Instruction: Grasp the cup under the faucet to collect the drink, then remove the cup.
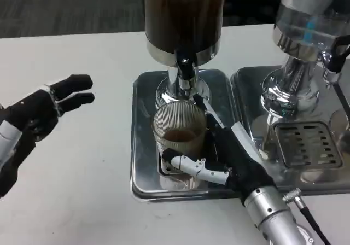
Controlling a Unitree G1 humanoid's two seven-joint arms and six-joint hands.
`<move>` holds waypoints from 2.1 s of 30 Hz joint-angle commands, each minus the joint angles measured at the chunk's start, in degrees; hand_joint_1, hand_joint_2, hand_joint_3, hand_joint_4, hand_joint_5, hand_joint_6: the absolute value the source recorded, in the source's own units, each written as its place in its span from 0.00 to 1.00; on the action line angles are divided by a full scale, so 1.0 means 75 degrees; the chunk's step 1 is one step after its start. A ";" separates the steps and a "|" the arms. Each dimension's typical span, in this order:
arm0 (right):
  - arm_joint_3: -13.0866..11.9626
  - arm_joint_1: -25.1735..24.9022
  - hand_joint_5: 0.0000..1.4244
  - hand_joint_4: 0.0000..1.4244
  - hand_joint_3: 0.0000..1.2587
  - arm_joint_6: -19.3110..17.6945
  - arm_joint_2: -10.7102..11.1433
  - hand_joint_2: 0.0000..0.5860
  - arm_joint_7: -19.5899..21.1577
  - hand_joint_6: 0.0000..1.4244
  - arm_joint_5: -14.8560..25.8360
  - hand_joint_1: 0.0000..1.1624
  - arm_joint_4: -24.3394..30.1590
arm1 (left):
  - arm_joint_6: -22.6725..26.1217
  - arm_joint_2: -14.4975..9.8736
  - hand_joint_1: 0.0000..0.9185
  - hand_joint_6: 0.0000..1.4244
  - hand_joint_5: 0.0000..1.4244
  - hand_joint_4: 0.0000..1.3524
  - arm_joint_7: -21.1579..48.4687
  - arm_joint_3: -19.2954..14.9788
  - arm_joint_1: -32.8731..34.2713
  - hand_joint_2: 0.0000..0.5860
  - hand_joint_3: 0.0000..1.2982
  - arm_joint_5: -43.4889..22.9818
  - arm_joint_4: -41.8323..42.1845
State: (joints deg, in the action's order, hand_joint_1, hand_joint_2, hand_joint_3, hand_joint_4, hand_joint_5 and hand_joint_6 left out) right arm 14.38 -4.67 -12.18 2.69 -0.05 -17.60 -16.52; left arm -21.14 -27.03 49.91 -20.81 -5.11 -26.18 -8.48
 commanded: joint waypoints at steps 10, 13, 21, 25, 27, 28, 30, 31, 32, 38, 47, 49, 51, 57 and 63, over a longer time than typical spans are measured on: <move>0.0034 -0.0603 0.07 0.00 0.00 -0.0455 -0.0158 0.32 0.0188 0.11 0.0125 0.57 -0.1160 | 0.0296 -0.0178 0.00 0.06 0.13 0.12 0.0010 0.0166 0.0007 0.24 0.19 0.0154 -0.0130; 0.0015 -0.0608 0.11 0.01 0.00 -0.0461 -0.0151 0.31 0.0428 0.14 0.0016 0.59 -0.1257 | 0.0401 -0.0110 0.00 0.06 0.13 0.12 0.0002 0.0432 0.0330 0.24 0.19 0.0253 -0.0448; 0.0023 -0.0605 0.19 0.10 0.01 -0.0427 -0.0169 0.31 0.0818 0.21 -0.0177 0.59 -0.1362 | 0.0453 0.0187 0.00 0.06 0.13 0.11 -0.0056 0.1059 0.1545 0.24 0.19 0.0609 -0.1769; 0.0020 -0.0625 0.21 0.12 0.03 -0.0476 -0.0203 0.32 0.0972 0.23 -0.0198 0.61 -0.1462 | 0.0294 0.0376 0.00 0.07 0.13 0.11 -0.0117 0.1282 0.2106 0.24 0.19 0.0878 -0.2543; 0.0000 -0.0625 0.22 0.13 0.04 -0.0517 -0.0215 0.32 0.1041 0.24 -0.0187 0.61 -0.1507 | 0.0246 0.0435 0.00 0.07 0.13 0.11 -0.0138 0.1335 0.2302 0.24 0.19 0.0990 -0.2861; -0.0013 -0.0620 0.22 0.13 0.04 -0.0557 -0.0224 0.32 0.1096 0.24 -0.0187 0.61 -0.1537 | 0.0213 0.0452 0.00 0.07 0.13 0.11 -0.0140 0.1355 0.2392 0.24 0.19 0.1042 -0.3020; -0.0031 -0.0597 0.24 0.15 0.06 -0.0634 -0.0240 0.32 0.1211 0.25 -0.0188 0.61 -0.1574 | 0.0131 0.0453 0.00 0.07 0.13 0.11 -0.0138 0.1400 0.2520 0.24 0.19 0.1102 -0.3283; -0.0031 -0.0590 0.25 0.17 0.09 -0.0664 -0.0241 0.32 0.1254 0.27 -0.0194 0.61 -0.1588 | 0.0093 0.0446 0.00 0.07 0.13 0.11 -0.0136 0.1417 0.2565 0.24 0.19 0.1122 -0.3392; -0.0032 -0.0563 0.26 0.18 0.10 -0.0708 -0.0239 0.32 0.1304 0.28 -0.0199 0.61 -0.1589 | 0.0053 0.0435 0.00 0.07 0.13 0.11 -0.0144 0.1436 0.2605 0.24 0.19 0.1156 -0.3520; -0.0041 -0.0517 0.30 0.22 0.16 -0.0961 -0.0265 0.33 0.1554 0.32 -0.0184 0.61 -0.1664 | -0.0133 0.0396 0.00 0.07 0.13 0.12 -0.0139 0.1421 0.2739 0.24 0.19 0.1317 -0.4038; -0.0037 -0.0553 0.36 0.27 0.23 -0.1541 -0.0362 0.33 0.2179 0.39 -0.0323 0.63 -0.1947 | -0.0309 0.0371 0.00 0.07 0.14 0.13 -0.0180 0.1438 0.2783 0.24 0.20 0.1396 -0.4411; -0.0044 -0.0522 0.41 0.31 0.26 -0.1669 -0.0406 0.33 0.2421 0.47 -0.0406 0.63 -0.2002 | -0.0328 0.0369 0.00 0.07 0.14 0.13 -0.0174 0.1450 0.2799 0.24 0.20 0.1402 -0.4448; -0.0061 -0.0477 0.43 0.33 0.28 -0.1808 -0.0448 0.33 0.2703 0.50 -0.0506 0.64 -0.2056 | -0.0340 0.0379 0.00 0.07 0.14 0.13 -0.0168 0.1469 0.2804 0.24 0.20 0.1413 -0.4458; -0.0064 -0.0452 0.51 0.39 0.35 -0.2113 -0.0509 0.34 0.3314 0.62 -0.0713 0.66 -0.2269 | -0.0358 0.0397 0.00 0.08 0.14 0.14 -0.0172 0.1456 0.2823 0.24 0.21 0.1487 -0.4470; -0.0077 -0.0430 0.59 0.47 0.42 -0.2438 -0.0567 0.35 0.3857 0.73 -0.0873 0.68 -0.2397 | -0.0366 0.0380 0.00 0.09 0.15 0.15 -0.0187 0.1435 0.2809 0.28 0.21 0.1518 -0.4442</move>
State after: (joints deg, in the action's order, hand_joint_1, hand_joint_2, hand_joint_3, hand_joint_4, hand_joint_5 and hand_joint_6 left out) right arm 13.96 -8.47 -28.05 -1.04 26.78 -23.57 -34.06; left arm -23.20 -23.77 48.69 -10.05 15.50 -15.29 -41.51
